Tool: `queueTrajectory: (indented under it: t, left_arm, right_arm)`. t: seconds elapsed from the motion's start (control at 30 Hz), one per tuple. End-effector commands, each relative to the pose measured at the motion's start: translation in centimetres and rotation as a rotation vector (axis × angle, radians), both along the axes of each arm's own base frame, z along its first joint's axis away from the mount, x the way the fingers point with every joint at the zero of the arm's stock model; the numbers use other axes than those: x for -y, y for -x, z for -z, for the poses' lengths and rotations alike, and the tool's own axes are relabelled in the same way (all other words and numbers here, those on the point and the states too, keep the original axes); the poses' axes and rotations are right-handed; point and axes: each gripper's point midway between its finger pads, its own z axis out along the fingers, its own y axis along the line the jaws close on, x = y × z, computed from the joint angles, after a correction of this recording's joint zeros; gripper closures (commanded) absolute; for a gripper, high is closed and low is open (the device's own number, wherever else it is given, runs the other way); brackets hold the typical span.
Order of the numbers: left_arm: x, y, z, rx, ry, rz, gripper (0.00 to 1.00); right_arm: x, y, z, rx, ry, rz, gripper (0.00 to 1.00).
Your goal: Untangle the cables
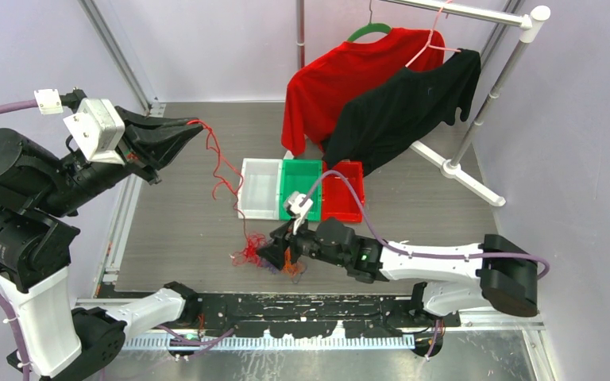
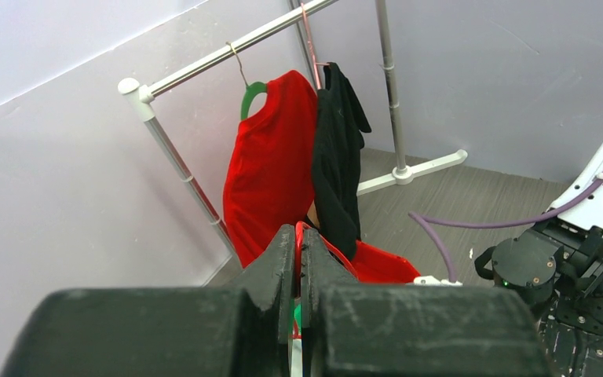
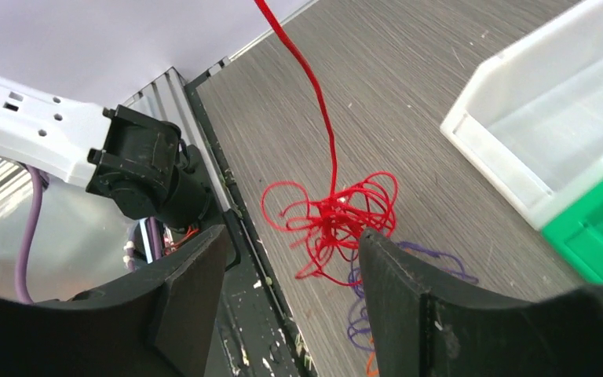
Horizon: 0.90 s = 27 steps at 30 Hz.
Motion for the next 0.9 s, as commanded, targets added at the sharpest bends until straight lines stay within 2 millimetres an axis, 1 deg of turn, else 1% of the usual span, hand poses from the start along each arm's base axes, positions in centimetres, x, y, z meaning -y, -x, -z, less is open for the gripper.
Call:
queueTrajectory:
  t: [0.0, 0.1, 0.2, 0.3, 0.47, 0.53, 0.77, 0.87]
  left_arm:
    - [0.0, 0.5, -1.5, 0.045, 0.03, 0.013, 1.0]
    - [0.0, 0.5, -1.8, 0.046, 0.036, 0.015, 1.0]
    - [0.0, 0.5, -1.8, 0.045, 0.037, 0.016, 1.0]
    - [0.0, 0.7, -1.9, 0.049, 0.038, 0.017, 1.0]
    - [-0.1, 0.9, -2.3, 0.059, 0.042, 0.02, 1.0]
    - [0.0, 0.8, -2.3, 0.058, 0.041, 0.021, 1.0]
    - [-0.1, 1.1, -2.7, 0.068, 0.045, 0.025, 1.0]
    - [-0.2, 1.3, -3.0, 0.074, 0.051, 0.025, 1.0]
  right_arm:
    - [-2.4, -1.3, -3.0, 0.116, -0.02, 0.013, 0.33]
    - [-3.1, -3.6, -2.9, 0.16, 0.002, 0.107, 0.34]
    - [-4.3, -4.4, -3.2, 0.187, -0.004, 0.122, 0.34]
    - [-5.7, -4.4, -3.0, 0.181, 0.002, 0.092, 0.36]
    - [-7.1, -3.9, -1.3, 0.131, -0.015, 0.061, 0.4]
    - [-7.4, -3.5, -0.9, 0.113, -0.022, 0.041, 0.41]
    - [-7.8, -3.3, 0.1, 0.078, -0.03, 0.029, 0.46]
    - [-8.2, -3.4, 0.7, 0.061, -0.024, 0.032, 0.53]
